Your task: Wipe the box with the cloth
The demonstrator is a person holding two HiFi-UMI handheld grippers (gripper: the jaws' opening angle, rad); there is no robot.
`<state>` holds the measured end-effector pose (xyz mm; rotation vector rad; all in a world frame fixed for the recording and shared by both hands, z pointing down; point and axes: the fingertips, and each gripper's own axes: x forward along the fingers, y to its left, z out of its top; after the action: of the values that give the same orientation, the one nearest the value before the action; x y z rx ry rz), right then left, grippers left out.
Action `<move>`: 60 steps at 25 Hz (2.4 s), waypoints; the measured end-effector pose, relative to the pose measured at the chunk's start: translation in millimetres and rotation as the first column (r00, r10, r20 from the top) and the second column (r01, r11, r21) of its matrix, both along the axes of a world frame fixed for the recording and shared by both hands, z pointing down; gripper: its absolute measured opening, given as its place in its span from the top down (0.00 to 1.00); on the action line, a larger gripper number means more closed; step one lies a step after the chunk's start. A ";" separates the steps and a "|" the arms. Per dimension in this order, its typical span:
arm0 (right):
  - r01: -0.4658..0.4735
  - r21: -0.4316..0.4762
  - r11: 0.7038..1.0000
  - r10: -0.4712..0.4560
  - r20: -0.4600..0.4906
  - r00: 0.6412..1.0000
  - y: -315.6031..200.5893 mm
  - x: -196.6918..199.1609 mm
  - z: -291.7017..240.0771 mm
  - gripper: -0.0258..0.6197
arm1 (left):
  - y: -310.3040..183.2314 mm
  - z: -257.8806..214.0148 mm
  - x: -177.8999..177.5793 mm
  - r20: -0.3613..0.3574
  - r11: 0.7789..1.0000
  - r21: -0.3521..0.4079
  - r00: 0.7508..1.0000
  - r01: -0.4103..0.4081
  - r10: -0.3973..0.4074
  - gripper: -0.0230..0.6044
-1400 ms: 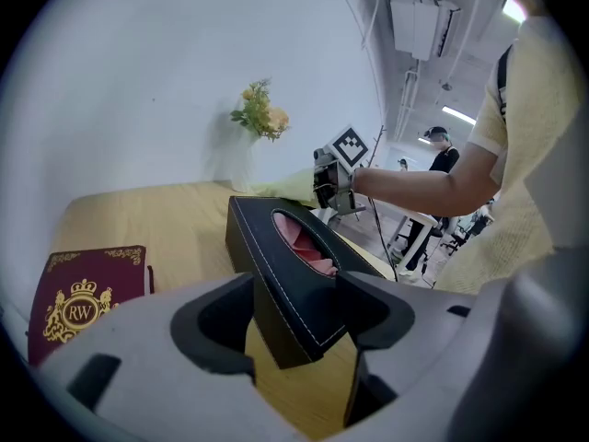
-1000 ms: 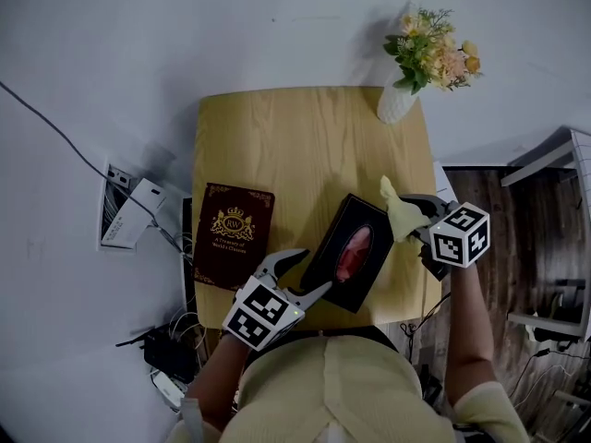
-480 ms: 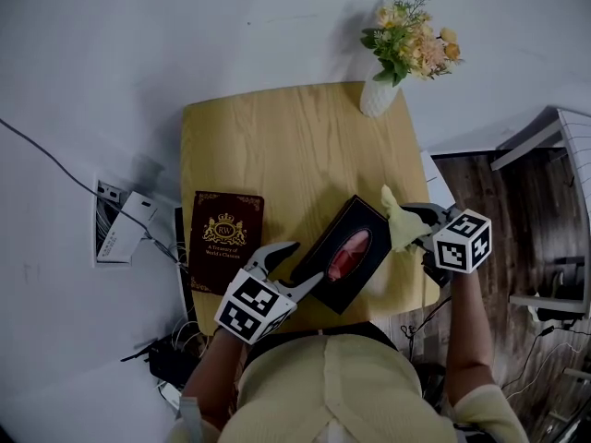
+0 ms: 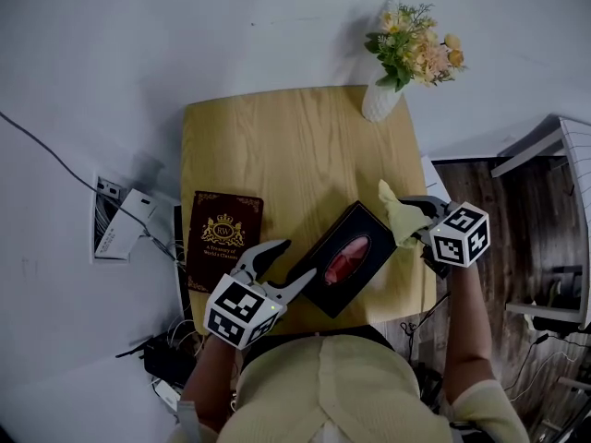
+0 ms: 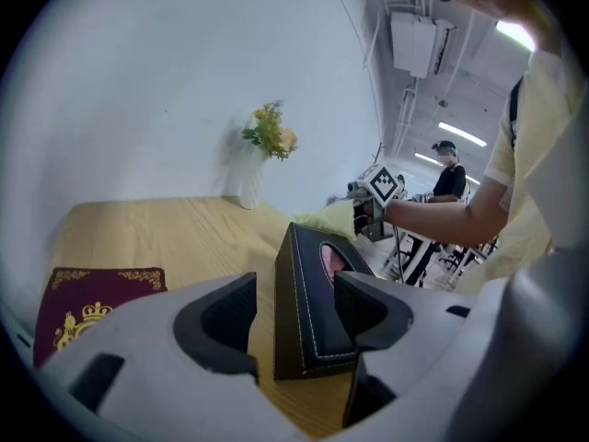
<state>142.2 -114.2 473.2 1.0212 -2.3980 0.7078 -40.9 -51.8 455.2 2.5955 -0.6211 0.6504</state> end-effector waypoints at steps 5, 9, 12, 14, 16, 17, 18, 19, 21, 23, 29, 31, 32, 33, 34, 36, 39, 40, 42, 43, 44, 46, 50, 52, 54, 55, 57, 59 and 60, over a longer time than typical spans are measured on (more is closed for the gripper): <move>0.085 0.002 0.996 -0.085 -0.014 0.996 -20.8 -15.8 5.3 0.90 | 4.4 -5.2 -16.5 -0.031 0.994 -0.024 0.994 0.103 -0.103 0.55; 0.149 -0.001 0.989 -0.149 0.007 0.989 -32.6 -32.0 9.2 0.90 | 14.4 -2.9 -27.7 -0.032 0.988 -0.026 0.988 0.152 -0.152 0.57; 0.203 -0.016 0.979 -0.202 0.019 0.979 -35.7 -43.0 14.8 0.90 | 22.5 -0.3 -34.9 -0.016 0.985 -0.025 0.985 0.173 -0.174 0.65; 0.242 -0.032 0.970 -0.242 0.027 0.970 -33.9 -49.7 18.2 0.90 | 27.2 0.8 -39.3 -0.007 0.981 -0.026 0.982 0.191 -0.191 0.74; 0.284 -0.044 0.958 -0.283 0.031 0.959 -30.7 -55.7 20.8 0.90 | 31.5 2.0 -42.1 -0.007 0.978 -0.036 0.978 0.207 -0.207 0.83; 0.300 -0.046 0.953 -0.299 0.032 0.954 -29.6 -57.8 21.7 0.90 | 34.1 3.5 -42.5 -0.008 0.977 -0.046 0.977 0.210 -0.211 0.83; 0.309 -0.048 0.950 -0.308 0.034 0.951 -29.2 -58.9 22.4 0.90 | 37.1 5.9 -42.3 -0.006 0.976 -0.056 0.978 0.209 -0.209 0.83; 0.313 -0.051 0.948 -0.311 0.038 0.950 -29.2 -59.3 23.1 0.90 | 40.3 8.9 -41.4 0.000 0.977 -0.064 0.979 0.202 -0.203 0.83; 0.315 -0.061 0.947 -0.313 0.041 0.949 -28.9 -59.4 25.6 0.90 | 45.9 15.3 -39.6 0.024 0.980 -0.067 0.983 0.186 -0.184 0.83; 0.317 -0.071 0.946 -0.317 0.020 0.948 -26.9 -58.4 30.2 0.90 | 48.8 19.8 -38.6 0.049 0.983 -0.058 0.984 0.177 -0.174 0.83; 0.307 -0.081 0.948 -0.309 -0.011 0.951 -18.6 -51.7 36.5 0.90 | 50.2 20.6 -41.6 0.048 0.981 -0.067 0.983 0.181 -0.178 0.83; 0.304 -0.090 0.948 -0.307 -0.022 0.951 -13.8 -48.2 39.5 0.90 | 53.1 21.8 -41.4 0.054 0.983 -0.073 0.985 0.167 -0.163 0.83; 0.301 -0.094 0.949 -0.305 -0.027 0.952 -11.3 -46.1 41.1 0.90 | 54.8 22.4 -40.4 0.055 0.985 -0.077 0.987 0.156 -0.152 0.83; 0.297 -0.098 0.950 -0.301 -0.031 0.953 -8.8 -43.9 42.4 0.90 | 56.6 22.9 -38.7 0.056 0.986 -0.082 0.989 0.143 -0.139 0.83; 0.292 -0.101 0.951 -0.296 -0.035 0.954 -6.4 -41.7 43.5 0.90 | 58.1 23.3 -36.7 0.057 0.988 -0.086 0.991 0.129 -0.124 0.83; 0.279 -0.105 0.954 -0.285 -0.043 0.958 -2.1 -37.2 44.8 0.90 | 59.6 23.1 -32.1 0.063 0.991 -0.086 0.993 0.103 -0.098 0.83; 0.263 -0.110 0.959 -0.269 -0.051 0.962 4.2 -31.7 46.0 0.90 | 62.5 25.2 -28.7 0.063 0.994 -0.085 0.996 0.075 -0.070 0.83; 0.258 -0.112 0.960 -0.265 -0.051 0.963 6.2 -30.4 46.3 0.90 | 63.2 25.6 -28.8 0.061 0.994 -0.088 0.996 0.071 -0.066 0.83; 0.252 -0.117 0.961 -0.259 -0.050 0.964 10.2 -28.6 46.8 0.90 | 64.3 25.6 -28.7 0.058 0.994 -0.093 0.997 0.063 -0.058 0.83; 0.250 -0.119 0.961 -0.257 -0.050 0.965 12.2 -28.0 47.1 0.90 | 64.9 25.8 -28.5 0.058 0.994 -0.094 0.997 0.058 -0.053 0.83; 0.248 -0.121 0.961 -0.255 -0.052 0.965 14.0 -27.4 47.5 0.90 | 65.3 26.1 -28.4 0.058 0.994 -0.094 0.997 0.054 -0.048 0.83; 0.242 -0.124 0.962 -0.251 -0.061 0.966 17.6 -25.2 48.1 0.90 | 66.1 26.5 -28.2 0.057 0.994 -0.098 0.998 0.045 -0.040 0.83; 0.222 -0.133 0.966 -0.233 -0.078 0.969 26.3 -17.2 48.9 0.90 | 69.0 28.1 -26.6 0.068 0.995 -0.094 0.998 0.020 -0.014 0.83; 0.205 -0.136 0.969 -0.218 -0.083 0.973 30.7 -12.5 49.5 0.90 | 70.4 28.3 -24.9 0.068 0.996 -0.092 0.998 0.005 0.001 0.83; 0.186 -0.139 0.973 -0.199 -0.088 0.976 35.0 -8.3 49.9 0.90 | 72.8 29.4 -23.2 0.062 0.996 -0.090 0.998 -0.014 0.020 0.83; 0.176 -0.139 0.975 -0.190 -0.091 0.978 37.0 -6.5 49.8 0.90 | 73.7 29.9 -22.7 0.060 0.996 -0.089 0.998 -0.023 0.028 0.83; 0.157 -0.137 0.978 -0.171 -0.098 0.980 40.8 -2.9 49.4 0.90 | 73.9 29.4 -22.4 0.055 0.995 -0.096 0.998 -0.031 0.037 0.83; 0.141 -0.136 0.981 -0.156 -0.105 0.982 44.8 0.7 49.2 0.90 | 73.2 28.5 -21.4 0.051 0.994 -0.100 0.998 -0.036 0.041 0.83; 0.133 -0.136 0.982 -0.148 -0.109 0.983 46.9 2.6 49.1 0.90 | 73.6 29.0 -21.2 0.051 0.994 -0.100 0.998 -0.041 0.046 0.83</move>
<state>144.8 -67.3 522.3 0.8089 -2.2649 0.7196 -62.0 21.8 484.2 2.5129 -0.5360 0.7467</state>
